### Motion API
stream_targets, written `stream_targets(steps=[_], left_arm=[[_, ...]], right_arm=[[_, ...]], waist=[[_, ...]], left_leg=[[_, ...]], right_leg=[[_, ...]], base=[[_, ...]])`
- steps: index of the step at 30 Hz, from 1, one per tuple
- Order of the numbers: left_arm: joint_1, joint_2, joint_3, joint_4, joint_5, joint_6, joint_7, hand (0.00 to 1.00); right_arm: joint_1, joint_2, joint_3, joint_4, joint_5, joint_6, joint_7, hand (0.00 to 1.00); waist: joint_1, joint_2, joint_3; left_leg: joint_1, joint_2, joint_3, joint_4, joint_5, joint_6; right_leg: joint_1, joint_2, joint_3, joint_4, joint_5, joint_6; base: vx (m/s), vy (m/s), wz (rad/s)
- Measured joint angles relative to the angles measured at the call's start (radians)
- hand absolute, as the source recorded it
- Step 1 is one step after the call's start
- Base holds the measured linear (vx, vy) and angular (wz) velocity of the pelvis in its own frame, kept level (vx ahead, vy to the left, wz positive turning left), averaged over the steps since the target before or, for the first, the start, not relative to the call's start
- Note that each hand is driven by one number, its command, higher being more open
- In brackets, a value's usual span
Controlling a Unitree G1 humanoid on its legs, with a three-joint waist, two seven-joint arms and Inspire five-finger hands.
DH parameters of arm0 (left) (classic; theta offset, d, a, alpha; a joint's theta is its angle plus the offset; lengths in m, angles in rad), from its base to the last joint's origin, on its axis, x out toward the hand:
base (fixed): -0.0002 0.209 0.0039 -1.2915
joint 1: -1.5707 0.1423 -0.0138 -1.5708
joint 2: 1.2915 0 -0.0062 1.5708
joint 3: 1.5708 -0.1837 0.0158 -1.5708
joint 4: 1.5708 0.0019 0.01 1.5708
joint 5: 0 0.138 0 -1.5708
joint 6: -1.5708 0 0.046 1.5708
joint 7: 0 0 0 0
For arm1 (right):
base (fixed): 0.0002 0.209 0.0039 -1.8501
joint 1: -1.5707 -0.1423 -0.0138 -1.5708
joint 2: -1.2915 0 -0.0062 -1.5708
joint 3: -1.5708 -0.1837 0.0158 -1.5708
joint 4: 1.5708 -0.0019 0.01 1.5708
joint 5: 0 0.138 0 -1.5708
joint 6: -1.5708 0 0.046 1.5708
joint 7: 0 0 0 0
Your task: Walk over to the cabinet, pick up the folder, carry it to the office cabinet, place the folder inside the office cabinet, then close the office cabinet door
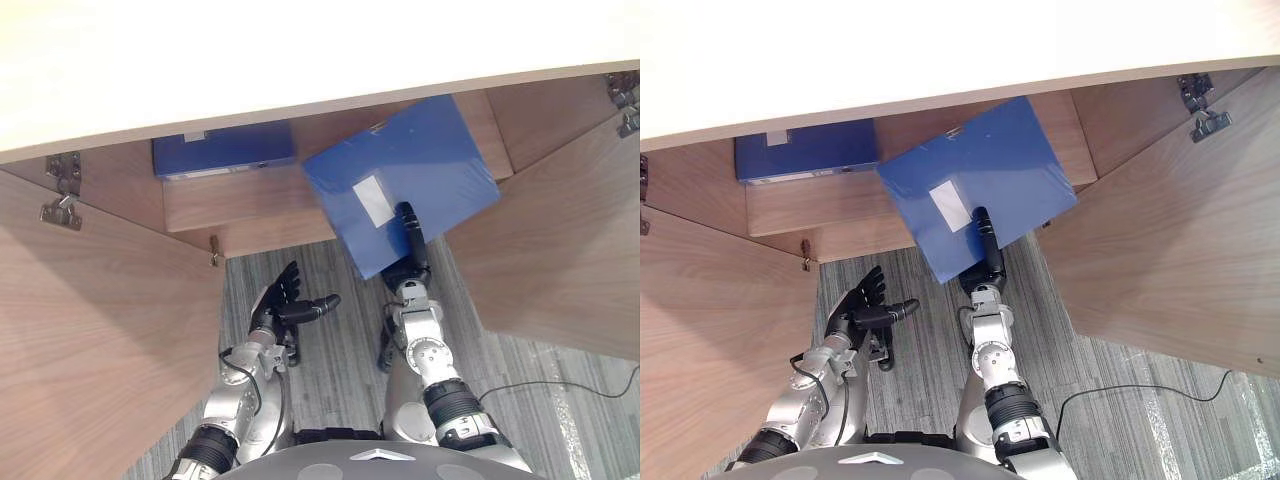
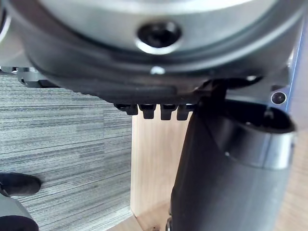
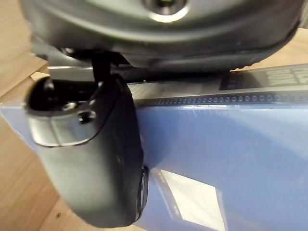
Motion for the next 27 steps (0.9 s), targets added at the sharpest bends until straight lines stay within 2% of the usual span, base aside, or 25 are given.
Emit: stream_targets(steps=[7, 9, 10, 11, 12, 13, 16, 18, 21, 22, 23, 24, 25, 27], left_arm=[[-0.001, 0.002, -0.003, 0.000, 0.000, -0.016, 0.006, 1.00], [0.002, 0.008, -0.018, 0.000, 0.001, -0.016, 0.006, 1.00], [0.003, 0.008, -0.023, 0.001, 0.001, -0.017, 0.004, 1.00], [0.003, 0.007, -0.029, 0.003, 0.002, -0.017, 0.004, 1.00], [0.004, 0.007, -0.033, 0.004, 0.002, -0.017, 0.004, 1.00], [0.005, 0.007, -0.035, 0.004, 0.002, -0.017, 0.004, 1.00], [-0.006, 0.013, -0.014, 0.006, 0.002, -0.019, 0.007, 1.00], [-0.007, 0.023, -0.005, 0.008, 0.002, -0.021, 0.012, 1.00], [-0.034, 0.018, -0.003, 0.047, 0.001, -0.029, 0.015, 1.00], [-0.039, 0.014, -0.003, 0.068, 0.002, -0.029, 0.015, 1.00], [-0.044, 0.012, -0.003, 0.074, 0.002, -0.029, 0.016, 1.00], [-0.054, 0.005, -0.003, 0.080, 0.002, -0.029, 0.016, 1.00], [-0.054, 0.000, -0.004, 0.080, 0.004, -0.030, 0.016, 1.00], [-0.055, -0.005, -0.002, 0.079, 0.007, -0.032, 0.016, 1.00]], right_arm=[[-0.038, 0.000, 0.023, 0.000, -0.001, 0.000, -0.003, 0.00], [-0.031, -0.001, 0.021, 0.000, -0.002, 0.000, -0.003, 0.00], [-0.026, -0.010, 0.022, 0.002, -0.002, 0.000, -0.004, 0.00], [-0.026, -0.015, 0.023, 0.007, -0.004, 0.000, -0.004, 0.00], [-0.025, -0.017, 0.023, 0.013, -0.005, 0.000, -0.005, 0.00], [-0.025, -0.017, 0.024, 0.019, -0.005, 0.000, -0.005, 0.00], [-0.039, -0.022, 0.047, 0.046, -0.012, 0.003, -0.007, 0.00], [-0.059, -0.022, 0.063, 0.070, -0.014, 0.008, -0.007, 0.00], [-0.070, -0.023, 0.076, 0.080, -0.044, 0.014, -0.007, 0.00], [-0.070, -0.030, 0.077, 0.080, -0.052, 0.017, -0.007, 0.00], [-0.070, -0.034, 0.077, 0.082, -0.052, 0.017, -0.007, 0.00], [-0.070, -0.044, 0.077, 0.086, -0.052, 0.019, -0.007, 0.00], [-0.068, -0.054, 0.077, 0.086, -0.053, 0.025, -0.007, 0.00], [-0.069, -0.069, 0.077, 0.086, -0.053, 0.027, -0.007, 0.00]], waist=[[0.000, 0.007, 0.013], [-0.002, 0.007, 0.013], [-0.001, 0.011, 0.015], [0.001, 0.019, 0.021], [-0.005, 0.028, 0.026], [-0.005, 0.030, 0.027], [-0.004, 0.042, 0.033], [0.003, 0.049, 0.037], [0.011, 0.068, 0.047], [0.009, 0.079, 0.052], [0.008, 0.086, 0.055], [0.013, 0.095, 0.059], [0.023, 0.105, 0.063], [0.027, 0.108, 0.062]], left_leg=[[-0.001, 0.016, 0.056, 0.044, -0.049, 0.028], [0.008, 0.016, 0.075, 0.064, -0.084, 0.044], [0.019, 0.014, 0.092, 0.082, -0.112, 0.070], [0.037, 0.016, 0.111, 0.104, -0.134, 0.082], [0.051, 0.018, 0.122, 0.126, -0.147, 0.100], [0.062, 0.018, 0.131, 0.138, -0.159, 0.108], [0.074, 0.018, 0.139, 0.172, -0.192, 0.124], [0.074, 0.019, 0.133, 0.168, -0.192, 0.124], [0.085, 0.021, 0.128, 0.169, -0.200, 0.126], [0.088, 0.025, 0.117, 0.179, -0.204, 0.118], [0.088, 0.030, 0.107, 0.183, -0.205, 0.116], [0.093, 0.035, 0.090, 0.185, -0.209, 0.103], [0.099, 0.045, 0.082, 0.180, -0.208, 0.090], [0.099, 0.045, 0.069, 0.161, -0.199, 0.072]], right_leg=[[-0.010, 0.017, 0.060, -0.044, 0.036, 0.022], [-0.009, 0.011, 0.079, -0.039, 0.043, 0.013], [-0.033, 0.005, 0.088, 0.018, 0.068, -0.025], [-0.070, -0.011, 0.078, 0.101, 0.100, -0.102], [-0.081, -0.025, 0.068, 0.148, 0.118, -0.134], [-0.085, -0.036, 0.060, 0.168, 0.123, -0.143], [-0.082, -0.061, 0.026, 0.171, 0.139, -0.130], [-0.082, -0.065, 0.000, 0.144, 0.113, -0.121], [-0.084, -0.042, -0.027, -0.002, 0.104, -0.104], [-0.076, -0.025, -0.021, -0.057, 0.138, -0.054], [-0.064, -0.018, -0.021, -0.074, 0.162, -0.040], [-0.037, -0.006, -0.030, -0.098, 0.219, -0.008], [-0.020, -0.003, -0.048, -0.101, 0.220, -0.006], [-0.012, -0.001, -0.066, -0.109, 0.220, -0.006]], base=[[0.01, 0.090, -0.24], [0.03, 0.159, -0.30], [0.04, 0.157, -0.37], [0.04, 0.165, -0.37], [0.06, 0.191, -0.29], [0.06, 0.145, -0.20], [0.08, 0.137, -0.14], [0.06, 0.051, -0.09], [0.03, -0.021, 0.07], [0.01, -0.042, 0.26], [0.01, -0.036, 0.32], [0.02, -0.040, 0.18], [0.02, -0.060, 0.12], [0.01, -0.085, 0.12]])
